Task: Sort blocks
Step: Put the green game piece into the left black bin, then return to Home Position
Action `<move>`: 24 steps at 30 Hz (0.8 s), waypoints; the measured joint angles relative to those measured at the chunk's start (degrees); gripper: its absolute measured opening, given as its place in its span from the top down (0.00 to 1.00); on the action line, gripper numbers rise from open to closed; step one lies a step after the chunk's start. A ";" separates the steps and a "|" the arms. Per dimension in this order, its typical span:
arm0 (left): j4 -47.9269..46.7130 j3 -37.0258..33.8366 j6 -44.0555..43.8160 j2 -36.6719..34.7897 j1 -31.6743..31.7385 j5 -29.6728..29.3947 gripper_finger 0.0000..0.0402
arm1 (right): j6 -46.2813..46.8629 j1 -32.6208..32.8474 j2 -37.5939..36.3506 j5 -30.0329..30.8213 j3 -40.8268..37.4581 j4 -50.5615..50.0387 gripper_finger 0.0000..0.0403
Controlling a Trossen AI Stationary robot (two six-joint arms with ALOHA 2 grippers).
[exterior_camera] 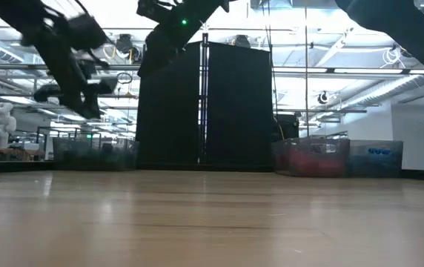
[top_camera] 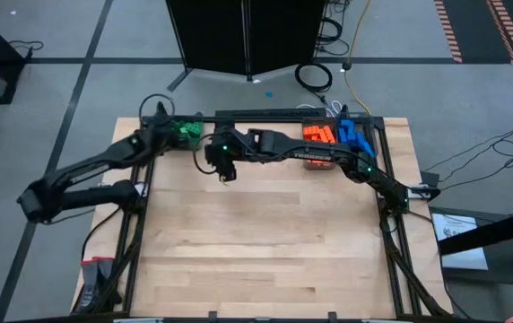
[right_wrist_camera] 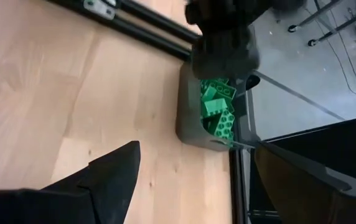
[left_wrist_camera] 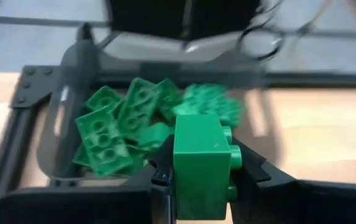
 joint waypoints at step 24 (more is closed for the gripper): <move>25.80 -0.13 5.66 12.96 9.19 33.43 0.24 | 2.47 -0.24 -18.49 -17.94 -0.02 -21.44 0.23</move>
